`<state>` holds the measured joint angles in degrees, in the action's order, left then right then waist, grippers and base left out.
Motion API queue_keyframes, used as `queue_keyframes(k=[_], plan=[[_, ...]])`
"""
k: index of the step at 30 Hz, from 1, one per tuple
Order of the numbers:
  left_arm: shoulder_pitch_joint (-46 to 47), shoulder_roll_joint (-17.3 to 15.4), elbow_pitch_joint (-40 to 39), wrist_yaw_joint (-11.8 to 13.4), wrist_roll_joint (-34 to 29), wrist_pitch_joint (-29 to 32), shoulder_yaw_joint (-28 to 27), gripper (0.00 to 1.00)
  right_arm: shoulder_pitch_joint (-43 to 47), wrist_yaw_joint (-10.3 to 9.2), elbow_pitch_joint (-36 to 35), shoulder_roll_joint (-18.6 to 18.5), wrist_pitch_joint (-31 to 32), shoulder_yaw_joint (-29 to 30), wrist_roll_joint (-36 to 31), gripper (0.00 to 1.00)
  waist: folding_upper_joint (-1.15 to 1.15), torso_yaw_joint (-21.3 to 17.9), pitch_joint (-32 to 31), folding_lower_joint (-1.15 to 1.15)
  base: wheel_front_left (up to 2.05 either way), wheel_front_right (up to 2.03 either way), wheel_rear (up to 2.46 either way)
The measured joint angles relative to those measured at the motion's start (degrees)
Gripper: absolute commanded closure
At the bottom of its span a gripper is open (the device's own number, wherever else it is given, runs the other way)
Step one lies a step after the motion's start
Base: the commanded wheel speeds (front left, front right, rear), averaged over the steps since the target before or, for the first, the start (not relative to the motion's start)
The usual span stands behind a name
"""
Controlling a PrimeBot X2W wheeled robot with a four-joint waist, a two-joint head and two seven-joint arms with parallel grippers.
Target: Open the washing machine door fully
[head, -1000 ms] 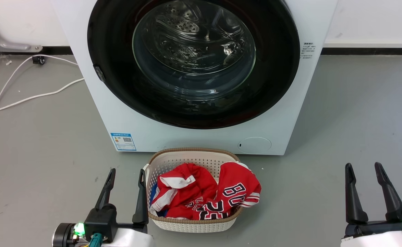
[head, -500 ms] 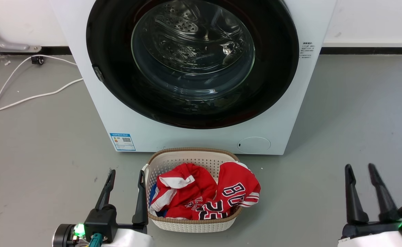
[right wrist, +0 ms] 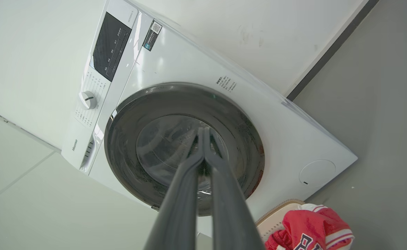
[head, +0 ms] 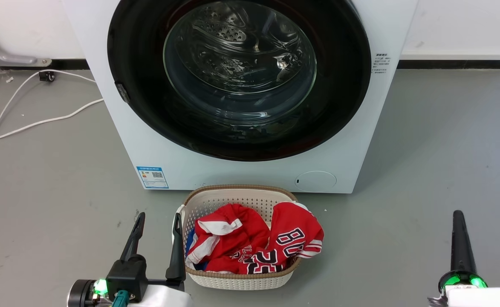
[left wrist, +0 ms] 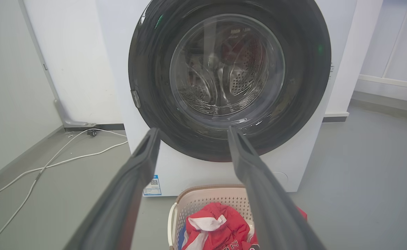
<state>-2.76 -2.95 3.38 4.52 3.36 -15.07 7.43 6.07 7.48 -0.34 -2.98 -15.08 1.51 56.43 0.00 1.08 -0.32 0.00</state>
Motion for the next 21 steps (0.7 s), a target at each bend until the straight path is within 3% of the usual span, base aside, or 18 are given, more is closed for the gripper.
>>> queue_keyframes(k=[5, 9, 15, 21], plan=[[0.0, 0.0, 0.1, 0.0, 0.3, 0.0, 0.1, 0.0, -0.5, 0.01, 0.3, 0.1, 0.0, -1.1, 16.6, 1.0, 0.0, 0.0, -0.2, 0.0, 0.0, 0.0, 0.0], [-0.1, 0.0, 0.2, 0.0, 0.3, 0.0, 0.2, 0.0, -0.2, 0.01, -0.9, 0.1, 0.0, -3.2, 26.0, 1.0, 0.0, 0.0, -0.3, 0.0, 0.0, 0.0, 0.0], [-0.3, 0.0, 0.3, 0.0, 0.3, 0.0, 0.2, 0.0, 0.7, 0.01, -3.7, -0.1, 2.5, -4.9, 33.3, 1.0, 0.0, -0.1, -0.4, 0.0, 0.0, 0.0, 0.0], [-0.3, 0.0, 0.4, 0.1, 0.3, 0.0, 0.2, 0.0, 2.1, 0.01, -5.4, -1.2, 7.8, -5.3, 35.9, 1.0, 0.0, -0.1, -0.5, 0.0, 0.0, 0.0, 0.0]])
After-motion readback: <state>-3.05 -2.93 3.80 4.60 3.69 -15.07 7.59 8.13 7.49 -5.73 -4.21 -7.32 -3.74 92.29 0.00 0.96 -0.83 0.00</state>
